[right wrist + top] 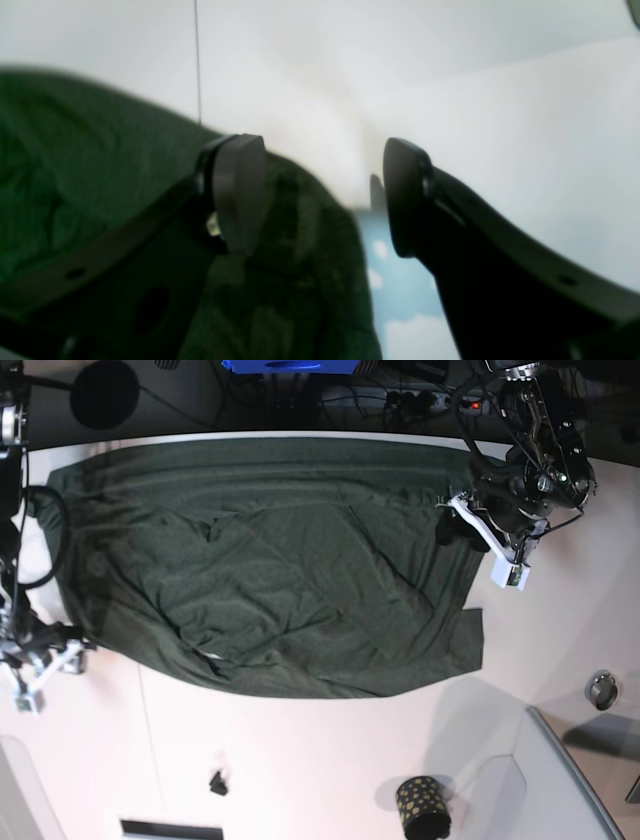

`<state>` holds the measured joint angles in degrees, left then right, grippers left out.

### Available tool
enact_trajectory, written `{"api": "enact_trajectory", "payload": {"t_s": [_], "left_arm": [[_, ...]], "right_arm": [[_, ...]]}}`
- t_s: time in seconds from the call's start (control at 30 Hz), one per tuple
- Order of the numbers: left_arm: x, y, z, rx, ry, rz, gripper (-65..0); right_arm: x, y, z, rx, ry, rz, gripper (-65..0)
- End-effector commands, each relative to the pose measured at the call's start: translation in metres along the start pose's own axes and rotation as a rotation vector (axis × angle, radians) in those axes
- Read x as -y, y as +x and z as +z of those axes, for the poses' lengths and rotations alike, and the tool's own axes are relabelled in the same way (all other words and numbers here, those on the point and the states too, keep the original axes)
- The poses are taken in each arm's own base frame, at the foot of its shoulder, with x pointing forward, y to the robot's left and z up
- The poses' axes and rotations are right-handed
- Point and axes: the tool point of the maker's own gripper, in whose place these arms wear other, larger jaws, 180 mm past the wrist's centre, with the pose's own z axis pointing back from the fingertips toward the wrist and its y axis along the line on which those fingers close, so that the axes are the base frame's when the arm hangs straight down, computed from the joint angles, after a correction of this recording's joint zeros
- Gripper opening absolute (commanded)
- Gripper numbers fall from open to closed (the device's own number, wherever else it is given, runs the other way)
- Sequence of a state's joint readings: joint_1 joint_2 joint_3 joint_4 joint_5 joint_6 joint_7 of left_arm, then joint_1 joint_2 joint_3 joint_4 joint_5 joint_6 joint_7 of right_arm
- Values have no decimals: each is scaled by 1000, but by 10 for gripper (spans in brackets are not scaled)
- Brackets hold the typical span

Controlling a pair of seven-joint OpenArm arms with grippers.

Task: Layout the t-shirt on the table in an organized manner, then fold the t-shirt properly
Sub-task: 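Move the right gripper along the shirt side toward the hem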

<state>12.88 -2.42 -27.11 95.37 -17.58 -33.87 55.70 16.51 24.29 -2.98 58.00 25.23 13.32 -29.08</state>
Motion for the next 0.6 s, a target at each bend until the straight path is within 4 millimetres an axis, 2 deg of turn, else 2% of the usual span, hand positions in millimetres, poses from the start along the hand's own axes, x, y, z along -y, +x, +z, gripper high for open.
{"api": "enact_trajectory", "payload": {"t_s": [0.0,0.07,0.2,0.43,0.57], "left_arm": [[-2,6,1,26,-1,-2,-321],[-2,-1,-3,6,-9,13,-321],[-1,-11,-3,-14,-13,23,-321],[0,-21,3,87,-11,44,-321],[1,-29,2,74,-14,57,-323]], "right_arm": [[-13,34,0,65,33,44,-290],[-29,36,-10,28,55,101,-290],[-39,30,-35,-50,60,104,-290],[-39,-6,-60,-126,35,197,-285],[-35,-12,-61,-134,26,186,-287]]}}
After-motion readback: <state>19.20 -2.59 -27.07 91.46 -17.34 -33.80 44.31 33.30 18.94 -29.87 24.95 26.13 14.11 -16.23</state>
